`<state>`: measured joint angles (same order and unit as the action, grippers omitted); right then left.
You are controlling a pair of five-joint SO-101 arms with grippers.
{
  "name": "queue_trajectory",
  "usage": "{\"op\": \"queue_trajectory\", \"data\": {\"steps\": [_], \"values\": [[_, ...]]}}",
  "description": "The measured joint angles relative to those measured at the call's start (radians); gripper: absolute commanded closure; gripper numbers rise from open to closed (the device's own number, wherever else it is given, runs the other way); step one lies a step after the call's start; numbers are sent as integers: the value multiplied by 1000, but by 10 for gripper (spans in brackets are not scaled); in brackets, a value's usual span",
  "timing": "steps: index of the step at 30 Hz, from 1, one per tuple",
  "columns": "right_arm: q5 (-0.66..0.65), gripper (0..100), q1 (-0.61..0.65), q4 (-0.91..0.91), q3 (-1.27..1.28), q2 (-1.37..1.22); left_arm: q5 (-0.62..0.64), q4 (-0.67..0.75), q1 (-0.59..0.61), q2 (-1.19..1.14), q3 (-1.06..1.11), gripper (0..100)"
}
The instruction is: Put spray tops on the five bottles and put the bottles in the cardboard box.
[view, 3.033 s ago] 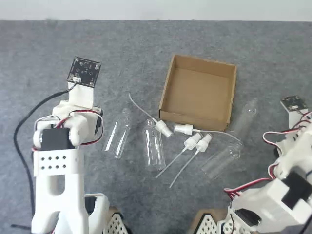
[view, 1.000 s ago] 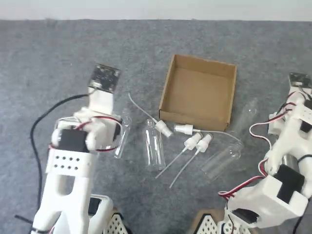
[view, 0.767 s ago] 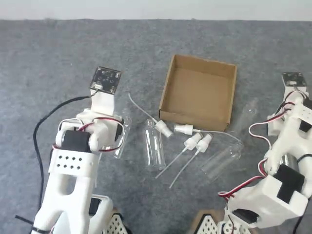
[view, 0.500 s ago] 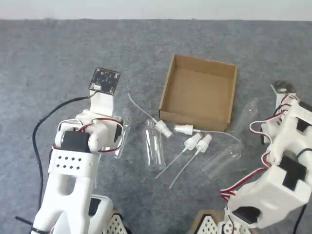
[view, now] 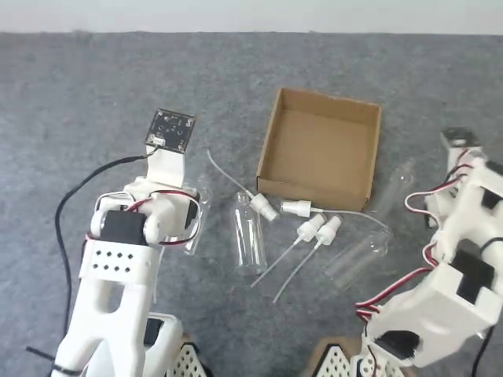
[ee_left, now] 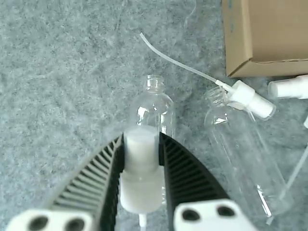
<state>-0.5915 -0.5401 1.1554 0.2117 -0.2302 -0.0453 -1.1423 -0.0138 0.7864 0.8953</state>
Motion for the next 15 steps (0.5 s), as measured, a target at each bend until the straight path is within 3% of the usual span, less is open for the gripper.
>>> {"op": "queue_trajectory", "data": {"steps": [8,12,15], "values": [[52,970,-2,112,-94,120,0,0,0,0,-21,987],[35,844,-2,141,-94,143,0,0,-2,0,-21,987],[-103,746,-2,279,-97,184,0,0,0,0,-21,987]]}}
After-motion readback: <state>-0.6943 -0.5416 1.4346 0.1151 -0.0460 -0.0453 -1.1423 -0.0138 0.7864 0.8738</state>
